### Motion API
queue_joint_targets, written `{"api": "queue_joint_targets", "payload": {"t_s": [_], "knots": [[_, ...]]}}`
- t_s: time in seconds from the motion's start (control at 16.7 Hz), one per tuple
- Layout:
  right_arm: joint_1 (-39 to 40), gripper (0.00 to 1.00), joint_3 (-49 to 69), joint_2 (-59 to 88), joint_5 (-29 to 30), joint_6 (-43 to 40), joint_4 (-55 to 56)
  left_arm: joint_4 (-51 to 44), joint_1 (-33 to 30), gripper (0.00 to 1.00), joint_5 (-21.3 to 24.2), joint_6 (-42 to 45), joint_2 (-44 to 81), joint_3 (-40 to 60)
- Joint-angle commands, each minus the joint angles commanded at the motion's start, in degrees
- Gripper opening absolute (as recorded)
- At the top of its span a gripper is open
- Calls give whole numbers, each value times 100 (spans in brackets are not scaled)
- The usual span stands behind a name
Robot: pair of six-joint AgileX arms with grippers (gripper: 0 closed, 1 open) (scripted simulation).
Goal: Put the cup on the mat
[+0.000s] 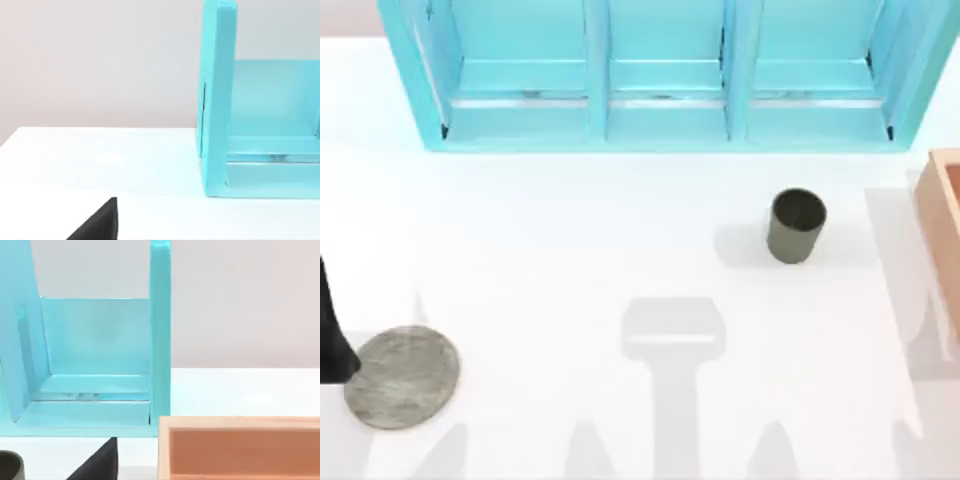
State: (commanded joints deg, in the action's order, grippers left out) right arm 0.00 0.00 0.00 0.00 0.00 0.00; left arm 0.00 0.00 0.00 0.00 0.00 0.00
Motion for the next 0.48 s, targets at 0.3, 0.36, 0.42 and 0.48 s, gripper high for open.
{"api": "queue_joint_targets", "payload": {"t_s": [0.3,0.36,0.42,0.48], "knots": [[0,100,0,0,0,0,0,-262,-36,100,-11,-287,306,273],[0,100,0,0,0,0,0,-443,-61,100,-21,-492,533,471],[0,100,0,0,0,0,0,-661,-90,100,-34,-744,820,717],[0,100,0,0,0,0,0,-905,-124,100,-48,-1037,1160,1006]]}}
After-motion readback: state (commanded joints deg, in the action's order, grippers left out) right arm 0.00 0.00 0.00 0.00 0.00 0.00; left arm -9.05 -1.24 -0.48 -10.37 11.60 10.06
